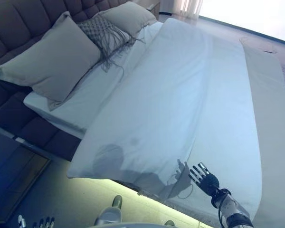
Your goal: Make the bed neatly
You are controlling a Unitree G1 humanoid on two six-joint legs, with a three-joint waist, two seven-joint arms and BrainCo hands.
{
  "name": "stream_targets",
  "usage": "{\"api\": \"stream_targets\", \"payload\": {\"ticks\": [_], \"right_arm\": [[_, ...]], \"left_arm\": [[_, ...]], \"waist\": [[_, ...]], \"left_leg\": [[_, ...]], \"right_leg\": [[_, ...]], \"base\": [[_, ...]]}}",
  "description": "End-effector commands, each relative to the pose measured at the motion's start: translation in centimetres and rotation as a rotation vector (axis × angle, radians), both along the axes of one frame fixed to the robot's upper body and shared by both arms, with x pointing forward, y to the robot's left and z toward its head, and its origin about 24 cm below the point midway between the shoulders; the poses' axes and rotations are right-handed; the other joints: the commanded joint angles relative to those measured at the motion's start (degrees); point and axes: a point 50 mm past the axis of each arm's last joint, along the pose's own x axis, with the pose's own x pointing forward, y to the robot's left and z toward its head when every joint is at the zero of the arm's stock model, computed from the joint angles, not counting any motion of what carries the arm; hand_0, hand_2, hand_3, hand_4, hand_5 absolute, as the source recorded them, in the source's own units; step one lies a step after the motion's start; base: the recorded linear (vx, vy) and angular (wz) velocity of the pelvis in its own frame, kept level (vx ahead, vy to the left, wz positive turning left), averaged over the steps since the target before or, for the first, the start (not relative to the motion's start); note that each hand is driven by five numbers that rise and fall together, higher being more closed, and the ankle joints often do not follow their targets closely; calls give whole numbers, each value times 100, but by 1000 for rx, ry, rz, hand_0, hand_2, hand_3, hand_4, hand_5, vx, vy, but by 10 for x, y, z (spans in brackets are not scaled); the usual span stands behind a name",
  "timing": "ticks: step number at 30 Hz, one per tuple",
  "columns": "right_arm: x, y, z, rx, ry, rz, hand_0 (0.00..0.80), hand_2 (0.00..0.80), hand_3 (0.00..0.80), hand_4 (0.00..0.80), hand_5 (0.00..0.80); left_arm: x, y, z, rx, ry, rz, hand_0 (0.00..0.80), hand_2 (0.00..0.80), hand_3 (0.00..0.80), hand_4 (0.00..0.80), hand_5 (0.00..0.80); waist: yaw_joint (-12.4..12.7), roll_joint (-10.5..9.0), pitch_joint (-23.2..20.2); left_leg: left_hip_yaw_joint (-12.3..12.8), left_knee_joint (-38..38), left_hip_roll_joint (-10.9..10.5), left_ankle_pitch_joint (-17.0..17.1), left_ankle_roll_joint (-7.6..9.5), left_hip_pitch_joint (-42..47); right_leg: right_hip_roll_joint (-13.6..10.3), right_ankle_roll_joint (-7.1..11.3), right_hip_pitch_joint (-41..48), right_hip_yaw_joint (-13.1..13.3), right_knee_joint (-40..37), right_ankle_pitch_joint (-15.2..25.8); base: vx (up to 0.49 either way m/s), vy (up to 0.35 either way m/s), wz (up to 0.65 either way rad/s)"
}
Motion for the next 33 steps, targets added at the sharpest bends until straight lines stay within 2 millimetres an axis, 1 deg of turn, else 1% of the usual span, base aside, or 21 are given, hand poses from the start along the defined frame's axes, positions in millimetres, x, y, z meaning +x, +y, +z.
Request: {"api": "stream_targets", "payload": {"ticks": [1,3,6,7,8,9,11,13,15,17,19,20,23,25,26,29,31,33], "right_arm": [[11,-19,15,-22,-81,-41,0,0,0,0,0],[10,-18,13,-14,-83,-35,0,0,0,0,0],[13,-12,13,-53,-98,21,0,0,0,0,0],[15,-12,15,-103,-107,65,0,0,0,0,0],[18,-11,17,-147,-113,108,0,0,0,0,0],[19,-11,19,-168,-116,138,0,0,0,0,0],[22,-11,24,-211,-116,207,0,0,0,0,0],[23,-14,27,-283,-123,286,0,0,0,0,0],[18,-13,23,-324,-101,319,0,0,0,0,0],[5,-9,8,-350,-54,361,0,0,0,0,0],[-11,-3,-9,-340,7,341,0,0,0,0,0],[-21,3,-19,-339,48,326,0,0,0,0,0],[-51,22,-44,-382,170,356,0,0,0,0,0],[-71,29,-56,-368,266,310,0,0,0,0,0],[-82,31,-61,-360,337,257,0,0,0,0,0],[-98,31,-67,-335,430,186,0,0,0,0,0],[-112,31,-70,-332,489,188,0,0,0,0,0],[-116,32,-71,-345,512,213,0,0,0,0,0]], "left_arm": [[-14,4,2,23,46,-50,0,0,0,0,0],[-18,6,2,51,99,-102,0,0,0,0,0],[-20,10,3,188,314,-368,0,0,0,0,0],[-17,12,3,231,381,-453,0,0,0,0,0],[-11,13,4,291,455,-601,0,0,0,0,0],[-6,14,4,336,515,-711,0,0,0,0,0],[6,10,2,407,599,-894,0,0,0,0,0],[12,7,0,428,641,-989,0,0,0,0,0],[18,-4,-5,407,650,-1084,0,0,0,0,0],[31,-21,-13,406,648,-1184,0,0,0,0,0],[48,-37,-18,420,614,-1270,0,0,0,0,0],[57,-46,-21,428,594,-1317,0,0,0,0,0],[74,-67,-26,443,564,-1470,0,0,0,0,0],[82,-83,-29,461,567,-1592,0,0,0,0,0],[86,-94,-32,475,569,-1683,0,0,0,0,0],[88,-107,-35,457,549,-1759,0,0,0,0,0],[87,-116,-38,427,537,-1774,0,0,0,0,0],[86,-122,-39,397,540,-1782,0,0,0,0,0]], "waist": [[279,80,69],[285,71,64],[246,59,10],[219,57,-9],[178,61,-35],[145,68,-53],[45,89,-84],[-67,122,-133],[-213,146,-210],[-369,163,-297],[-494,179,-370],[-563,198,-404],[-725,253,-468],[-830,288,-503],[-908,314,-510],[-1054,355,-528],[-1178,393,-553],[-1248,426,-540]], "left_leg": [[59,258,187,-547,88,162],[53,228,194,-537,81,179],[71,134,184,-511,93,268],[84,101,166,-503,105,297],[97,69,145,-489,118,323],[126,36,136,-474,128,348],[225,-15,125,-440,148,395],[335,-61,124,-415,156,439],[466,-114,123,-400,164,500],[614,-146,141,-397,159,553],[716,-146,156,-390,153,573],[777,-146,169,-394,145,592],[909,-146,193,-382,133,607],[929,-146,186,-375,131,601],[963,-146,196,-400,136,659],[1076,-146,230,-416,130,729],[1171,-146,250,-423,132,778],[1223,-146,259,-434,130,858]], "right_leg": [[-651,353,-278,61,345,296],[-646,361,-284,43,339,323],[-630,368,-282,45,326,370],[-624,370,-295,64,324,390],[-618,376,-318,91,314,418],[-611,382,-340,122,307,444],[-592,393,-390,205,280,511],[-566,406,-412,274,214,558],[-531,421,-429,344,137,602],[-496,424,-432,423,44,638],[-473,425,-450,488,-10,661],[-448,422,-456,538,-29,655],[-382,391,-475,642,-29,580],[-309,350,-456,707,-29,523],[-269,325,-429,772,-29,491],[-214,289,-420,891,-29,457],[-171,249,-414,992,-29,428],[-133,224,-375,1074,-29,402]], "base": [[-45,-36,-2],[-25,-45,1],[-11,-63,1],[-23,-65,0],[-31,-72,0],[-43,-73,0],[-49,-83,-6],[-38,-75,-27],[-12,-67,-36],[21,-66,-38],[39,-79,-33],[49,-75,-28],[34,-68,-31],[31,-76,-32],[39,-62,-25],[29,-34,-20],[31,-17,-34],[49,-22,-28]]}}
